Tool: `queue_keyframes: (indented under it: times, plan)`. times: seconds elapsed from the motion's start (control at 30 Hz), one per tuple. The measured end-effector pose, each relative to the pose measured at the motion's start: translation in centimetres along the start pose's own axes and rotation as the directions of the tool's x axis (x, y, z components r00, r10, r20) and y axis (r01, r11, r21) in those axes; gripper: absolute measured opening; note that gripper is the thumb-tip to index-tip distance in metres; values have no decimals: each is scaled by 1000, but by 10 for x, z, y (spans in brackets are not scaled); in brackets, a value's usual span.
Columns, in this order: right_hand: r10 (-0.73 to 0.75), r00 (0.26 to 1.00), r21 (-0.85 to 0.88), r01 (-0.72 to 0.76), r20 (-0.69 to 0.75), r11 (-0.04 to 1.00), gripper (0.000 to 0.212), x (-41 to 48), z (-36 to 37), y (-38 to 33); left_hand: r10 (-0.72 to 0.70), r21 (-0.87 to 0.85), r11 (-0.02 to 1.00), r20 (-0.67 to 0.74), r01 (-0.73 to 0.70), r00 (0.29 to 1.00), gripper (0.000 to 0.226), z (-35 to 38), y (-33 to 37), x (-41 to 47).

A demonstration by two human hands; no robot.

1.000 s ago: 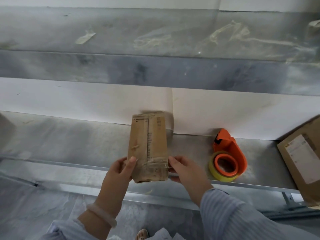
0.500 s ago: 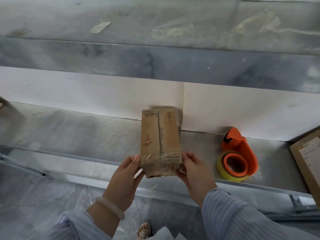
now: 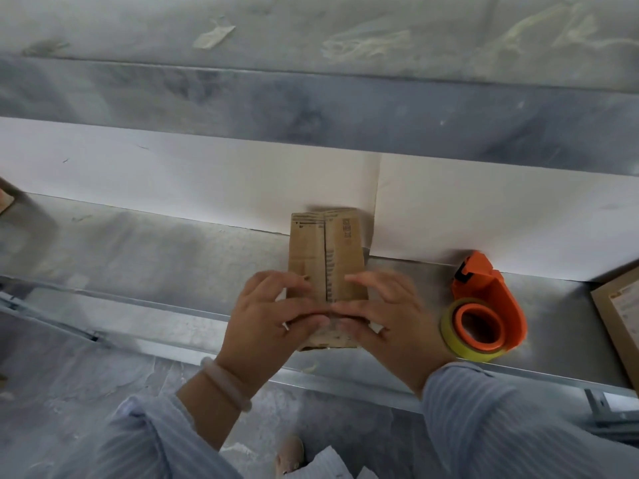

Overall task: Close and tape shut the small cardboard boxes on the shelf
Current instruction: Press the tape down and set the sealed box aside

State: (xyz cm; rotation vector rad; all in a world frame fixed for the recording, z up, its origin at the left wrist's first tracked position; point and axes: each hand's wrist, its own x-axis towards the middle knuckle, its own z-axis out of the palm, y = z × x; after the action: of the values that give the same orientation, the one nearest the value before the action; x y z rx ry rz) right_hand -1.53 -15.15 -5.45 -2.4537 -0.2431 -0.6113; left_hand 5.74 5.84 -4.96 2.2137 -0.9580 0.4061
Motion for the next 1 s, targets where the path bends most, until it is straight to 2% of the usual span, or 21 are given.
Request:
queue_keyframes:
  times: [0.1, 0.27, 0.4, 0.5, 0.6, 0.67, 0.7, 0.77, 0.8, 0.83, 0.9, 0.97, 1.0]
  plan:
    - [-26, 1000, 20, 26, -11, 999, 22, 4, 4, 9, 120, 18, 992, 62, -121, 991, 27, 0, -6, 9]
    - [-22, 998, 101, 16, 60, 995, 25, 2, -2, 23, 186, -52, 982, 166, -180, 968, 20, -9, -21, 14]
    - [-79, 990, 82, 70, 113, 994, 32, -4, -8, 31, 238, -62, 971, 189, -231, 953, 24, -15, -30, 7]
    - [-62, 992, 96, 52, 113, 994, 38, -12, -4, 31, 271, -35, 963, 160, -269, 949, 30, -9, -33, -7]
    - [53, 998, 115, -57, 38, 992, 42, -25, 9, 17, 122, -79, 990, 57, -118, 991, 35, 6, -21, -23]
    - [215, 976, 182, -209, -17, 961, 45, -33, 21, -1, -32, -158, 987, 4, 33, 999, 41, 19, -6, -33]
    - [334, 942, 248, -318, -26, 915, 47, -35, 26, -13, -120, -221, 969, -18, 113, 993, 44, 24, 4, -37]
    - [569, 822, 407, -525, 14, 748, 50, -35, 33, -36, -348, -402, 863, -37, 305, 937, 54, 31, 27, -39]
    - [648, 760, 474, -588, 46, 656, 50, -34, 36, -44, -472, -503, 764, -10, 403, 882, 59, 33, 40, -38]
    - [694, 717, 533, -613, 65, 583, 50, -31, 37, -50, -578, -607, 635, 37, 477, 815, 61, 34, 52, -35]
    - [735, 670, 665, -597, 105, 448, 55, -22, 39, -56, -704, -752, 389, 129, 532, 698, 65, 37, 66, -24]
    - [761, 628, 771, -562, 162, 299, 62, -11, 41, -58, -766, -801, 276, 149, 531, 625, 71, 41, 70, -12]
    - [778, 604, 788, -560, 176, 256, 62, -8, 44, -57, -789, -795, 276, 134, 540, 600, 72, 42, 70, -9]
